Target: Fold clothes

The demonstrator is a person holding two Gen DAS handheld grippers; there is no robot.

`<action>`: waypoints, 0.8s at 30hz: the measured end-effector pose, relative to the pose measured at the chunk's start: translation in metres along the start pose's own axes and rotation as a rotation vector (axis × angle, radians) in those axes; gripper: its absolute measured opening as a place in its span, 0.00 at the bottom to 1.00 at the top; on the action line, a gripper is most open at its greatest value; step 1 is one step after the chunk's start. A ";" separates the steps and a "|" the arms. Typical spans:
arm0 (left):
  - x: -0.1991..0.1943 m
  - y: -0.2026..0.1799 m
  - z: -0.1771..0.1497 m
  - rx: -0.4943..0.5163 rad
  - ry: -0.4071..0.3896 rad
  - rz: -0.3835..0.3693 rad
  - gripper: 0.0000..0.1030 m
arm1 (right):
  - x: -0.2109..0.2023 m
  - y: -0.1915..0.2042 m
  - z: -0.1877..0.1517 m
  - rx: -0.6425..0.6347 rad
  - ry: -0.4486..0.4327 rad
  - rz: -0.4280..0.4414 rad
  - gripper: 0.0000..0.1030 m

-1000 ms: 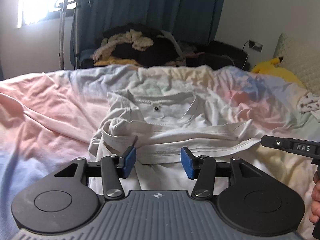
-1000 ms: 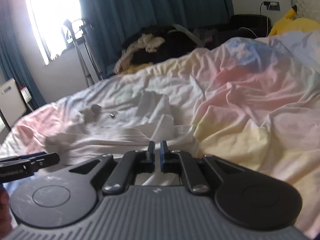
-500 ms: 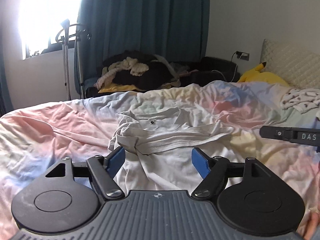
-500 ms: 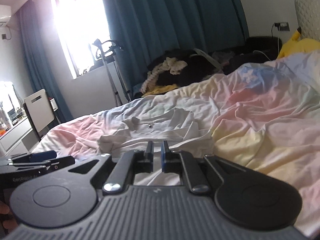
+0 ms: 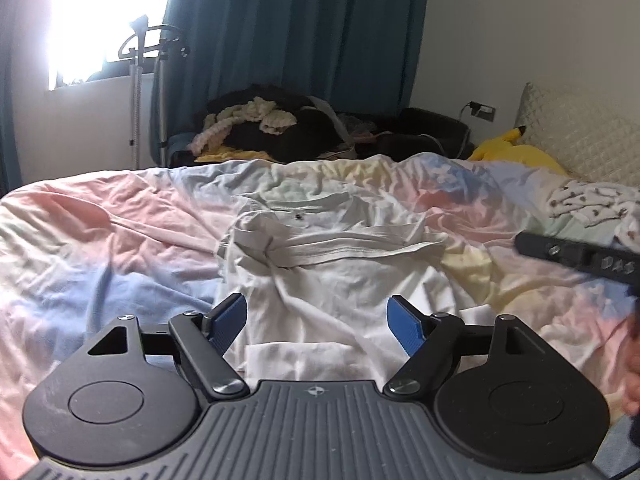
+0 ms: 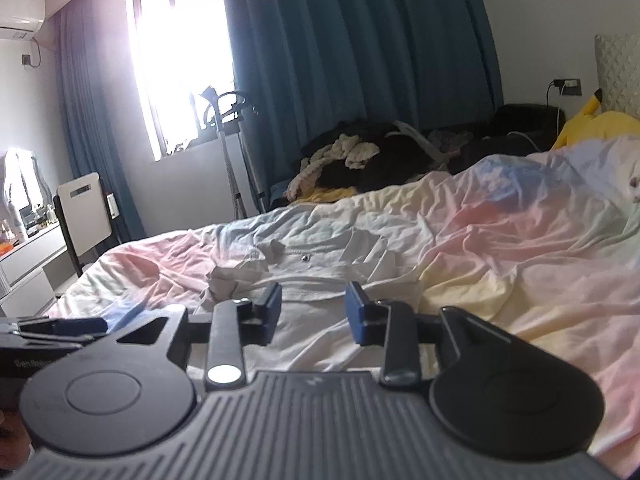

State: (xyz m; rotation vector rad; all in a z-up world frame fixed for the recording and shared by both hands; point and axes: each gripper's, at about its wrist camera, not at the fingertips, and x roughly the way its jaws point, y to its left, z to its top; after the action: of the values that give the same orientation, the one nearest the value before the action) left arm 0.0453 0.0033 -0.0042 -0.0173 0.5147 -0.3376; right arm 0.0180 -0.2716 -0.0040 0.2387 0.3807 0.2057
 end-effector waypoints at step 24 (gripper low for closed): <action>0.059 0.042 -0.050 -0.565 0.361 -0.223 0.82 | 0.030 -0.030 -0.017 0.369 0.147 0.125 0.85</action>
State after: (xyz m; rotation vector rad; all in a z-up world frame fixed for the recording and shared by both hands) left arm 0.0822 0.0278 -0.0797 -0.5725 0.9575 -0.4059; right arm 0.0434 -0.2900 -0.0380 0.6143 0.5500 0.2763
